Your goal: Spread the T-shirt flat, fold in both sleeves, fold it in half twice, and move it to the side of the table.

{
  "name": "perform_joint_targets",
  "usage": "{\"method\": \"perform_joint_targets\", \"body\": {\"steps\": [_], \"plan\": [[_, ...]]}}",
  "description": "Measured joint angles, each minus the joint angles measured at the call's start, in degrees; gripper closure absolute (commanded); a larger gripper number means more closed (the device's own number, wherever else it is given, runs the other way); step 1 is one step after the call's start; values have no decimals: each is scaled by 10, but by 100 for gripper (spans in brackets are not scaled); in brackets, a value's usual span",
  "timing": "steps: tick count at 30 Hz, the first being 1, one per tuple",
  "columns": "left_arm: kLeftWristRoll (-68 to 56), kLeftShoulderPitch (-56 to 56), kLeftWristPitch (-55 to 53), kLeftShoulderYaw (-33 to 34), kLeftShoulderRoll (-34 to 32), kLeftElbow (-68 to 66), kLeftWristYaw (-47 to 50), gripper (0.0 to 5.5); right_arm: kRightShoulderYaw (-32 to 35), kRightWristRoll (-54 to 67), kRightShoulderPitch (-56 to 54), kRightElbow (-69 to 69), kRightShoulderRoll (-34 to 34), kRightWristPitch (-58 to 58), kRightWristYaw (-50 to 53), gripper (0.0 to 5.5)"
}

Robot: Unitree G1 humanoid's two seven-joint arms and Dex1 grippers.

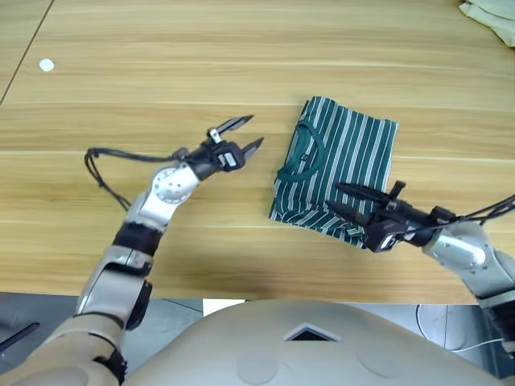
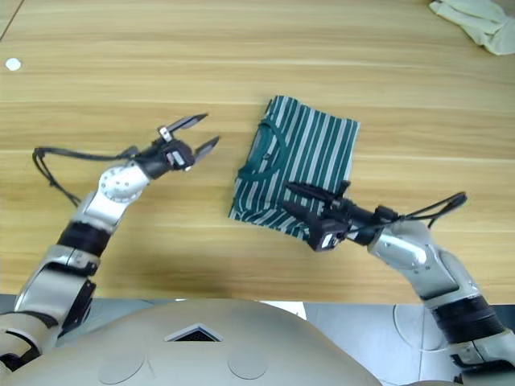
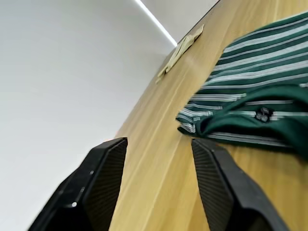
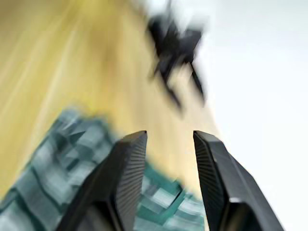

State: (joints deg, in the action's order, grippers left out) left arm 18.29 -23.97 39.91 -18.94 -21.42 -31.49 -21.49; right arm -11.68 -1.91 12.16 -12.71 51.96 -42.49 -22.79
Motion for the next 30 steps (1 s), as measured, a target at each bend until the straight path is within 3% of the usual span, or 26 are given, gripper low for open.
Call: {"method": "perform_joint_targets", "body": {"steps": [6,11,16,20,25,30], "plan": [[51,-191,34,-59,145,-222,21,303,22,170,-29,-22,-38,24,-39,374],[141,-249,29,-150,209,-370,-3,303,40,152,-69,19,-94,75,-34,374],[178,-219,52,-189,173,-383,46,303,65,104,-91,56,-129,98,-25,374],[154,-153,90,-172,111,-344,90,303,68,64,-94,85,-140,100,-23,374],[100,-26,123,-140,29,-201,89,303,71,34,-93,101,-157,100,-22,374],[66,93,49,-109,-8,-18,63,303,65,-10,-95,126,-176,101,-21,374]]}}
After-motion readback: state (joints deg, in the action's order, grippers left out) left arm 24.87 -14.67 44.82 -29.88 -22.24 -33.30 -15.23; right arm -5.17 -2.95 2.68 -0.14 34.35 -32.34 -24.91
